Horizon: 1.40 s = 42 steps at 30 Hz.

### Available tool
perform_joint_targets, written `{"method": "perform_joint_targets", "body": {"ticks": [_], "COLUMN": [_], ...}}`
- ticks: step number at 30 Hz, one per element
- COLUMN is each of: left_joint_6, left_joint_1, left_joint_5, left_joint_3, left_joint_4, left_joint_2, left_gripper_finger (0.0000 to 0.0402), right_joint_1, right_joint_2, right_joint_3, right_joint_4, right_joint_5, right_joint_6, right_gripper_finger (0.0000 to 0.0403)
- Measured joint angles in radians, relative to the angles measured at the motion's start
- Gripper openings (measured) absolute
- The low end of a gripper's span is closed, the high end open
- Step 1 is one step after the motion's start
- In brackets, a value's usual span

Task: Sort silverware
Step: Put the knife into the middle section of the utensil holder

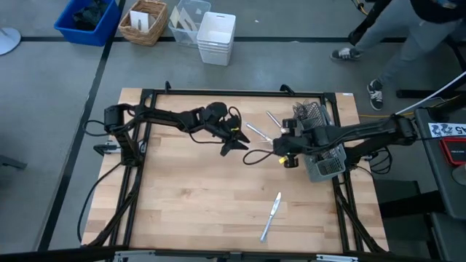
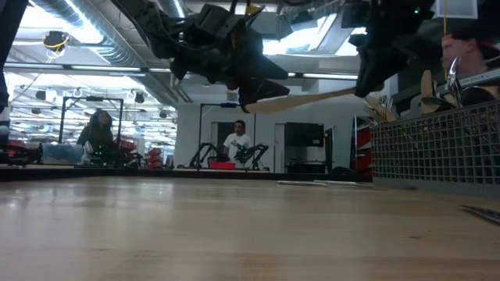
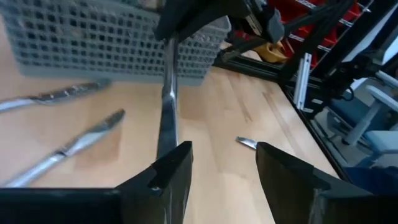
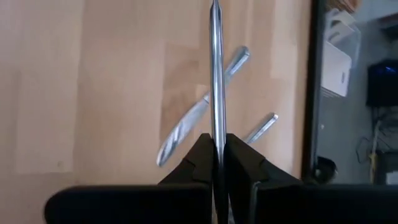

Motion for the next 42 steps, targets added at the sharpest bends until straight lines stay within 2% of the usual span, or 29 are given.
{"method": "perform_joint_targets", "body": {"ticks": [8, 17, 22, 31, 42], "left_joint_6": [0.078, 0.079, 0.05, -0.019, 0.107], "left_joint_1": [0.024, 0.084, 0.127, 0.187, 0.178], "left_joint_5": [0.0, -0.042, -0.066, -0.066, -0.066], "left_joint_3": [0.0, 0.0, 0.0, 0.0, 0.0], "left_joint_4": [0.086, 0.313, 0.378, 0.477, 0.479], "left_joint_2": [-0.001, -0.001, -0.002, -0.002, -0.002], "left_gripper_finger": [0.0164, 0.0163, 0.0163, 0.0163, 0.0163], "right_joint_1": [0.0, 0.0, 0.0, 0.0, 0.001], "right_joint_2": [-0.071, -0.111, -0.118, -0.127, -0.22], "right_joint_3": [0.0, 0.0, 0.0, 0.11, 0.16], "right_joint_4": [-0.112, -0.201, -0.205, -0.258, -0.26], "right_joint_5": [0.054, 0.051, 0.055, 0.139, 0.309], "right_joint_6": [0.077, 0.138, 0.139, 0.15, 0.323], "right_gripper_finger": [0.0022, 0.0022, 0.0022, 0.0022, 0.0022]}}
